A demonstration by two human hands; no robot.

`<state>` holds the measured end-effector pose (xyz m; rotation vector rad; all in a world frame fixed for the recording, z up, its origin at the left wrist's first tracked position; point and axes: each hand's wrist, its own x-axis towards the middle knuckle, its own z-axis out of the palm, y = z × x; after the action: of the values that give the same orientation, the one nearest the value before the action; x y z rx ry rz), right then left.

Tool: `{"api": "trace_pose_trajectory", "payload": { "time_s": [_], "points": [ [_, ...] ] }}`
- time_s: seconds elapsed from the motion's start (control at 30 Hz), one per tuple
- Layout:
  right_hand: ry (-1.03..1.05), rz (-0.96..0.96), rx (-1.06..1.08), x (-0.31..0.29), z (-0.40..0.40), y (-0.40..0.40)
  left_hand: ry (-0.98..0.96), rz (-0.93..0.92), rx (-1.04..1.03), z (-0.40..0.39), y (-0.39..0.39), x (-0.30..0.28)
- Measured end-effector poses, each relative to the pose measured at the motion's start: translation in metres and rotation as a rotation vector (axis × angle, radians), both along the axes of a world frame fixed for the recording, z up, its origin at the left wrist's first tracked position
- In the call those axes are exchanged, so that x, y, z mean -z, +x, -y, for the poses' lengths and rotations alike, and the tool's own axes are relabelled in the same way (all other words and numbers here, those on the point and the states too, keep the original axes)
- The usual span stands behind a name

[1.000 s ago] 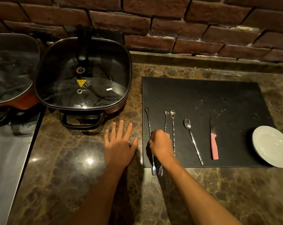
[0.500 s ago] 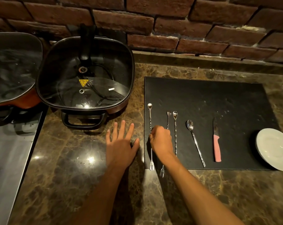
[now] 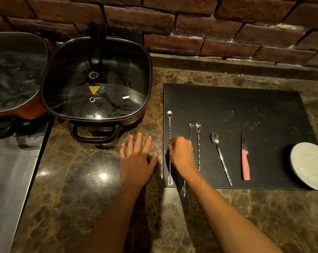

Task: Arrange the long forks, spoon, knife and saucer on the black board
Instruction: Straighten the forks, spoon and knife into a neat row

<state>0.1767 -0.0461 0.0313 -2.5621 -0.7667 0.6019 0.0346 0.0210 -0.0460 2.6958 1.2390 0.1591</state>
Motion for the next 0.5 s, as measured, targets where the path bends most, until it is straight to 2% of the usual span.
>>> {"api": "trace_pose_trajectory", "payload": {
  "time_s": [0.5],
  "points": [
    [0.034,-0.024,0.005,0.0002,0.0029,-0.0005,0.009,0.012,0.009,-0.0006,-0.001,0.005]
  ]
}}
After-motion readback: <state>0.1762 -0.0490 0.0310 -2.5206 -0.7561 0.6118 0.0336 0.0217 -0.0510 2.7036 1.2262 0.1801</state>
